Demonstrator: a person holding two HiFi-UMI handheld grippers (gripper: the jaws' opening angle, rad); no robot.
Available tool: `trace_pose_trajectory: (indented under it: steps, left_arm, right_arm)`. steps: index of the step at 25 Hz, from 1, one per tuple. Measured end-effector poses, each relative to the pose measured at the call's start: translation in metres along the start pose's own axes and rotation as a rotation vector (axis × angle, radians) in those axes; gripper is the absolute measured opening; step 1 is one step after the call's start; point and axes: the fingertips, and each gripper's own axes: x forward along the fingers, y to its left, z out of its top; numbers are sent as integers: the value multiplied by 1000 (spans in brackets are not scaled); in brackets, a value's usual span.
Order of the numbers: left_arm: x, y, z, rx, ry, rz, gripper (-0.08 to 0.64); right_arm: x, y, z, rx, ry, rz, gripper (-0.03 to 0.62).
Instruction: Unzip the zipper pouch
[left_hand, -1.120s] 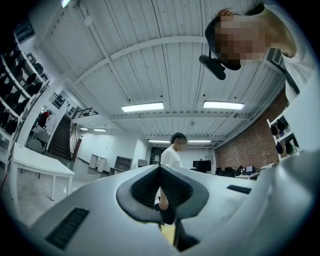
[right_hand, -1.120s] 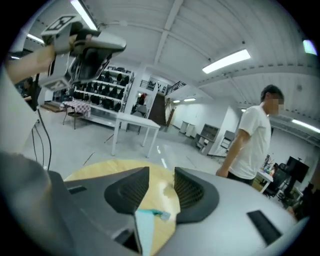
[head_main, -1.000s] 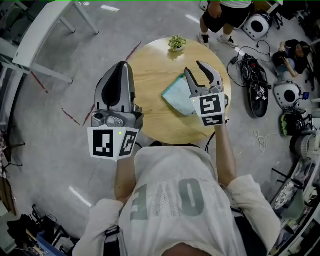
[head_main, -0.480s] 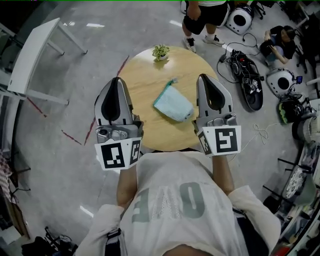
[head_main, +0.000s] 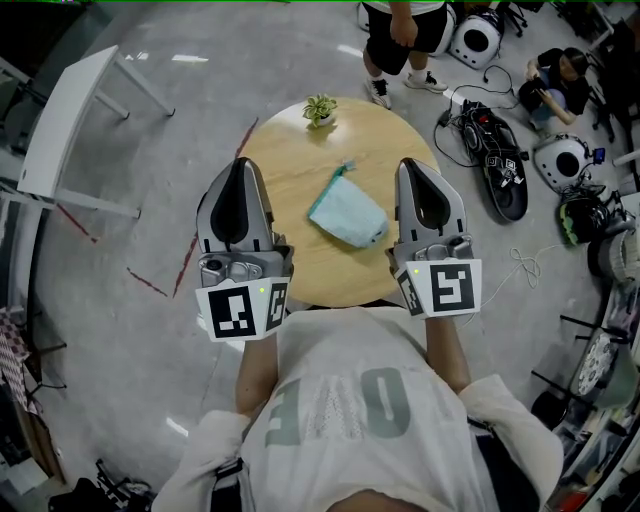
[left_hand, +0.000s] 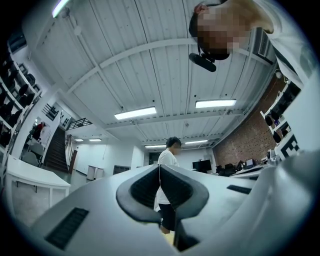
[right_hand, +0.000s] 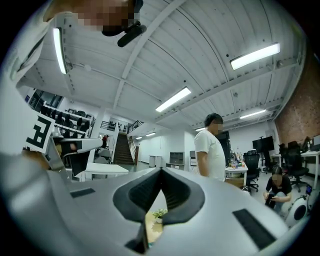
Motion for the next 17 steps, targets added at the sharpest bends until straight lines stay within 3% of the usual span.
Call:
trace_pose_trajectory:
  steps: [17]
  left_arm:
    - [-3, 7, -7, -13, 13, 26, 26]
  right_arm:
    - [6, -3, -12, -18, 25, 13, 29]
